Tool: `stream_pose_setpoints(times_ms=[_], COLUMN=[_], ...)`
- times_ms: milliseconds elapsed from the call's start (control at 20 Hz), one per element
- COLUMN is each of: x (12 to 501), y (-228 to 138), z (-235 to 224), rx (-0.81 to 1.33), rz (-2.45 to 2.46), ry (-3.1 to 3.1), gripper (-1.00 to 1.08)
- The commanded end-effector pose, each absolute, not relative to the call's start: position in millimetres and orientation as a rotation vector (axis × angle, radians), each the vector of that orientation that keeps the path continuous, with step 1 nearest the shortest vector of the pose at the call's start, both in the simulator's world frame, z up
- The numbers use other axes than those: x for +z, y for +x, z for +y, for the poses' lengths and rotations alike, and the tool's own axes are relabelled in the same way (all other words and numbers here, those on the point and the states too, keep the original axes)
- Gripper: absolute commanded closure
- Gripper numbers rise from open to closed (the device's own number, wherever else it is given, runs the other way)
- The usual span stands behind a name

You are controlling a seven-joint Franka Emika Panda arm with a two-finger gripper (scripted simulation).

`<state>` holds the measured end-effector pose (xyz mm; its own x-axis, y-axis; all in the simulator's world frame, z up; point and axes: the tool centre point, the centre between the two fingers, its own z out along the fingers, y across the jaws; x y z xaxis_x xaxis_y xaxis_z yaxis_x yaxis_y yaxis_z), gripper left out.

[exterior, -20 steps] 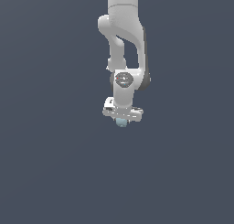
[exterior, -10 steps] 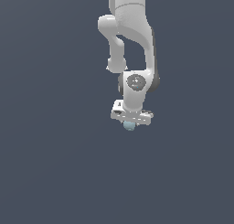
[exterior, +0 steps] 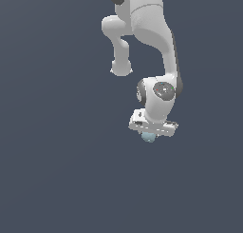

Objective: Pick up the object and move it to a goal position.

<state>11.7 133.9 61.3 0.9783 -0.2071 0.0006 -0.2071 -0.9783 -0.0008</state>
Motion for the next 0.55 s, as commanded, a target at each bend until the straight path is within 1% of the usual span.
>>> stream_pose_setpoints(times_ms=[0,500], x=[63,66], y=[19,31], z=[144,161], rx=[-0.001,0.000], rz=[0.329,0.330], ry=[-3.124,-3.124], gripper=[1.08,1.08])
